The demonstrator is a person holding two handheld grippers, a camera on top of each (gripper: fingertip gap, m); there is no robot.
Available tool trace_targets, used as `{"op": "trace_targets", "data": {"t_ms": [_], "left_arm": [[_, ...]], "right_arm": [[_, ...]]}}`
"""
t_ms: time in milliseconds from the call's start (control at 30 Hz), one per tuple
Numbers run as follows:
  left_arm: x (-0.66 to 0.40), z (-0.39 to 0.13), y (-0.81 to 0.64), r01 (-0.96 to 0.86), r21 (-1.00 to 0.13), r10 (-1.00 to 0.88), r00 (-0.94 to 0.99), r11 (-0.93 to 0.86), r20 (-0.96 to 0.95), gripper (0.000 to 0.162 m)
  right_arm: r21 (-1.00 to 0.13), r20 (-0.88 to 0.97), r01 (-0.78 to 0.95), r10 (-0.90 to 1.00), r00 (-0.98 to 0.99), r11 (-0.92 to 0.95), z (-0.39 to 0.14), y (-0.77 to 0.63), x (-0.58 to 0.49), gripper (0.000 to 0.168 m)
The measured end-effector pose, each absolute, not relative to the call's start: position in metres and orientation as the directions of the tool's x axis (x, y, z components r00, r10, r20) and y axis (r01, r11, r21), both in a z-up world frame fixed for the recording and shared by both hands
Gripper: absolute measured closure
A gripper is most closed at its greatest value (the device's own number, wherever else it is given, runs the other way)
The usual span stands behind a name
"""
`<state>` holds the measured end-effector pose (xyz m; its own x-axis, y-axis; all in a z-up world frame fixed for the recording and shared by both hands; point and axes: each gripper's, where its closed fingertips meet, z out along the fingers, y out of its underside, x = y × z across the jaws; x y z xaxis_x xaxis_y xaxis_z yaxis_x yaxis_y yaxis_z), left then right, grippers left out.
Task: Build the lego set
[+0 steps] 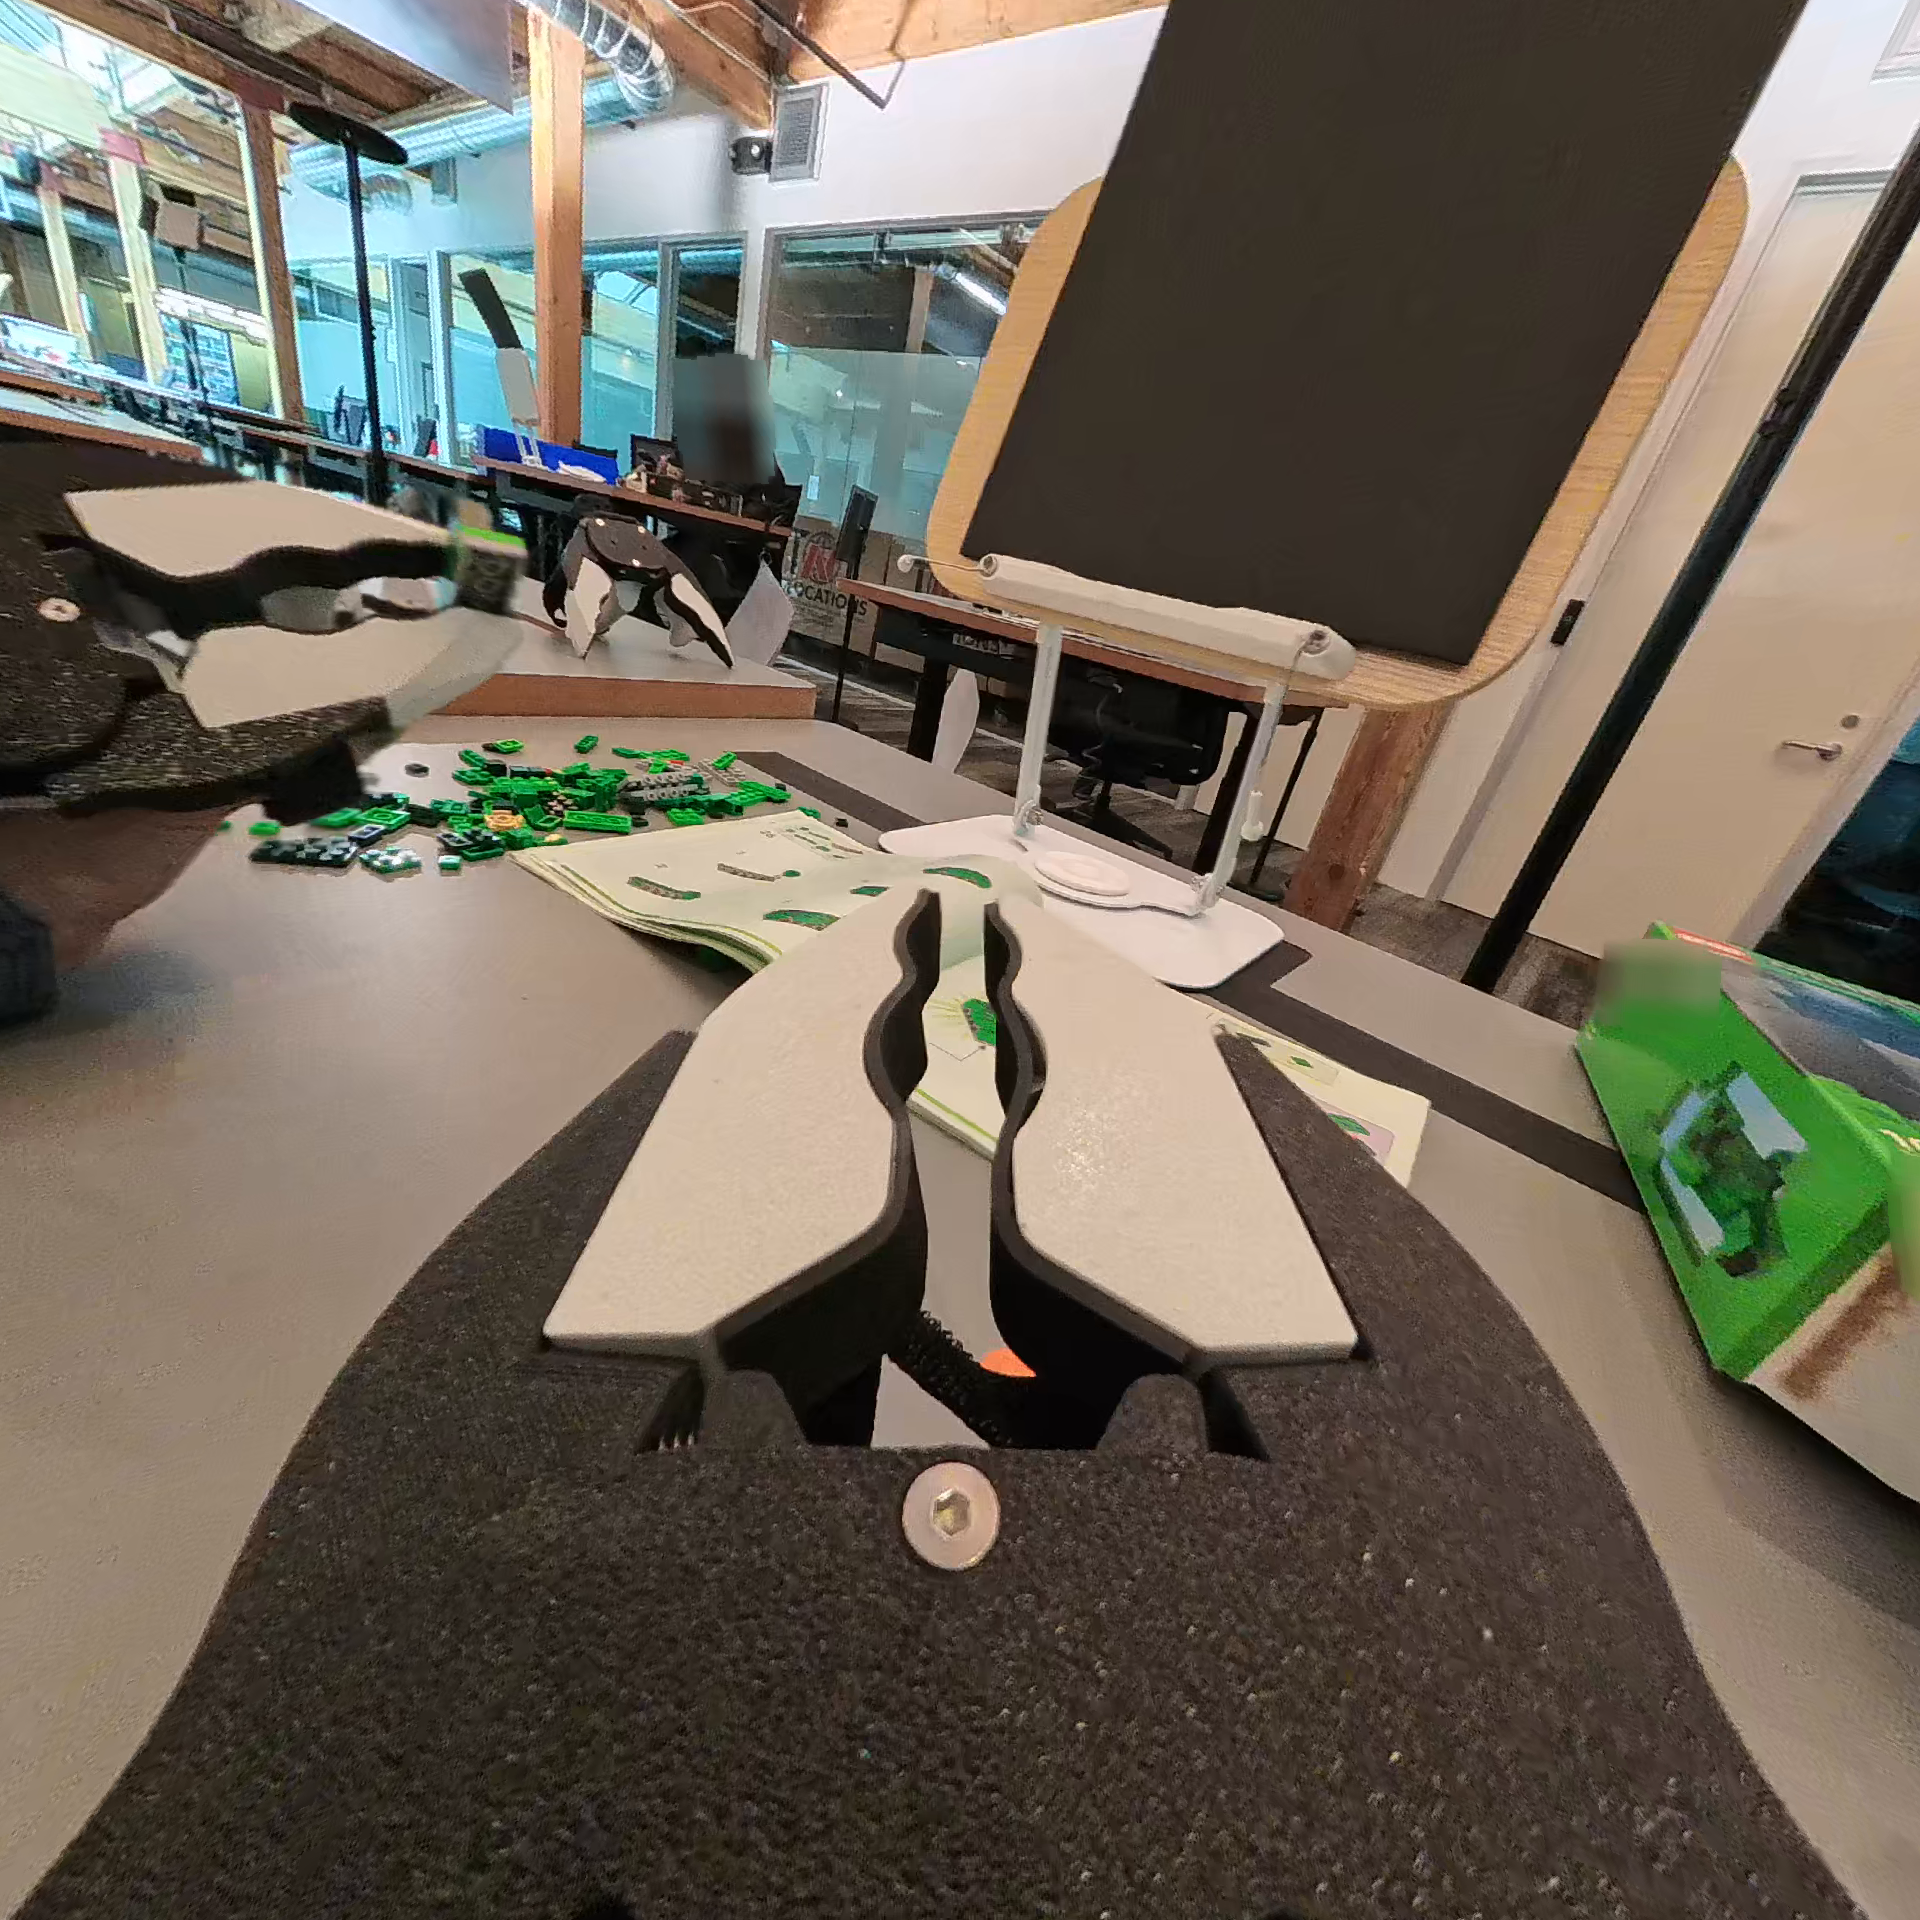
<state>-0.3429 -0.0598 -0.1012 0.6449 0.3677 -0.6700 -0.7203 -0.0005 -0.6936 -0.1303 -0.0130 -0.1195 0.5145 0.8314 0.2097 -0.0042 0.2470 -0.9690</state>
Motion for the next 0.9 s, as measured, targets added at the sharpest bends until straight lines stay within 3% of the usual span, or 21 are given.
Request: {"op": "trace_targets", "data": {"t_ms": [167,300,433,667,767,900], "left_arm": [[-0.329,-0.105,-0.044,-0.764,-0.645,0.317,0.612,0.001,-0.725,0.141],[-0.329,-0.1,-0.044,-0.719,-0.69,0.299,0.679,0.085,-0.67,0.142],[-0.328,-0.095,-0.043,-0.693,-0.708,0.282,0.712,0.136,-0.643,0.141],[-0.338,-0.093,-0.046,-0.704,-0.697,0.294,0.7,0.135,-0.651,0.142],[-0.34,-0.092,-0.045,-0.715,-0.687,0.29,0.69,0.132,-0.663,0.142],[-0.34,-0.092,-0.044,-0.711,-0.689,0.28,0.696,0.14,-0.661,0.142]], "right_arm": [[-0.958,0.286,0.106,0.89,0.355,0.265,-0.134,-0.037,-0.15,0.158],[-0.928,0.287,0.283,0.949,0.132,0.241,-0.146,-0.061,-0.183,0.157],[-0.831,0.13,0.542,0.991,-0.028,0.124,-0.171,-0.06,-0.229,0.152],[-0.552,0.036,0.831,0.998,-0.057,0.067,-0.211,-0.033,-0.275,0.149],[-0.479,0.001,0.876,0.998,-0.059,0.052,-0.222,-0.038,-0.277,0.149],[-0.452,0.095,0.891,0.995,-0.006,0.049,-0.229,-0.025,-0.281,0.149]]}}
